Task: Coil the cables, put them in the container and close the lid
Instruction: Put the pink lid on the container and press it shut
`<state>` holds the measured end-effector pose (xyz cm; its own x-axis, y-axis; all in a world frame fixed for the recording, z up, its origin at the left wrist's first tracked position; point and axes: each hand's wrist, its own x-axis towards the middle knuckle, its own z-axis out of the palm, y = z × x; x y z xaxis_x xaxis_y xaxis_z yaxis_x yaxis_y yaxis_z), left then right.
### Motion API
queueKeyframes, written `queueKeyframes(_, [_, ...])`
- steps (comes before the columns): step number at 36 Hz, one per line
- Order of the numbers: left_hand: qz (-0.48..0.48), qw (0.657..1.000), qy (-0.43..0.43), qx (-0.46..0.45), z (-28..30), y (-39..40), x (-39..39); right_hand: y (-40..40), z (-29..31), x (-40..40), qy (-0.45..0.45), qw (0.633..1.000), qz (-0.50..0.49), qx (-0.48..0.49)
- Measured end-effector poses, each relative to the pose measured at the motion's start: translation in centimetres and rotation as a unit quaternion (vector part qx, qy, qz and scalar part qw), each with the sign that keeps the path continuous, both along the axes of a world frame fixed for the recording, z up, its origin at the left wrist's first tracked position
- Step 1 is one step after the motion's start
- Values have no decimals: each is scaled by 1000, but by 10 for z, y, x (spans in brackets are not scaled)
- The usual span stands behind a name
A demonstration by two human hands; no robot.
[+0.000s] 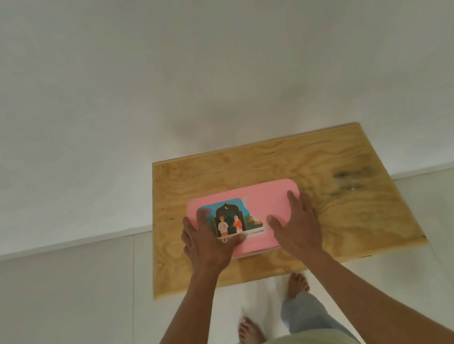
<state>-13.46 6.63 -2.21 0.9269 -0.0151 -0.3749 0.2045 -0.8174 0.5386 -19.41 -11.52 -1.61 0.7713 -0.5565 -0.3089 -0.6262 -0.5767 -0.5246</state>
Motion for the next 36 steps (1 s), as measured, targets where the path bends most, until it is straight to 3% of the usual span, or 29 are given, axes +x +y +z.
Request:
queueKeyframes(19, [-5,1000,3,-9,-16,9,-5,3,-16,-2,37,999,28,-16])
queueKeyframes(28, [-182,977,-60,91,-27,19,7,0,-35,1,-6,984,125,-127])
queueKeyframes(36, [-164,970,-142,108,-47,17,-2,4,-57,-1,-23,975,122,-184])
